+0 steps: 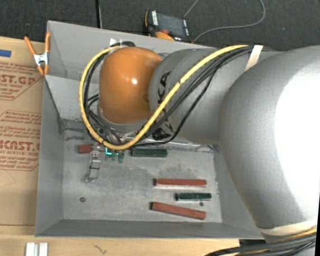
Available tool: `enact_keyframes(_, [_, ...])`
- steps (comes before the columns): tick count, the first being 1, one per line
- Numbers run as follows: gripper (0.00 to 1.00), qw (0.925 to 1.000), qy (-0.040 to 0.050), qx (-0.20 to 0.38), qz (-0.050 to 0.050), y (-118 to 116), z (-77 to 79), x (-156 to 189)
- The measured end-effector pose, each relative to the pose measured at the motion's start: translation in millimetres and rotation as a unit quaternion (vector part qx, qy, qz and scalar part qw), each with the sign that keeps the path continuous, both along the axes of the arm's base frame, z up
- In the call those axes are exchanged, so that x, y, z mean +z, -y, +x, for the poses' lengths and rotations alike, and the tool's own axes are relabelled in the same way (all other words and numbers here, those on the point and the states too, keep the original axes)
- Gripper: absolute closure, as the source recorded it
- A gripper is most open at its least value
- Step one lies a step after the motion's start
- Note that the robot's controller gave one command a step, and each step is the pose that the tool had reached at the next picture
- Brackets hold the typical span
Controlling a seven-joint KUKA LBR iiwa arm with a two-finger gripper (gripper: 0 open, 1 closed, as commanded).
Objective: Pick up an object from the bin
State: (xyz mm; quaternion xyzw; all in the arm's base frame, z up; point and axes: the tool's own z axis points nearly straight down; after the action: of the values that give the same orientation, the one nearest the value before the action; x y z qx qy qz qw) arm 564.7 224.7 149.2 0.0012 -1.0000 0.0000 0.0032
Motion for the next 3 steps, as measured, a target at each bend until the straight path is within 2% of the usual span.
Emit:
enact_keyframes(1, [0.0,1.0,0.0027,-0.006,0.0,35.3,21.7,-82.8])
enact_keyframes(2, [1.0,1.0,0.0055,-0.005,0.002,33.0,23.5,-77.8])
enact_keyframes(3, [1.0,0.993,0.0075,0.118,0.001,54.8,-0.7,54.1])
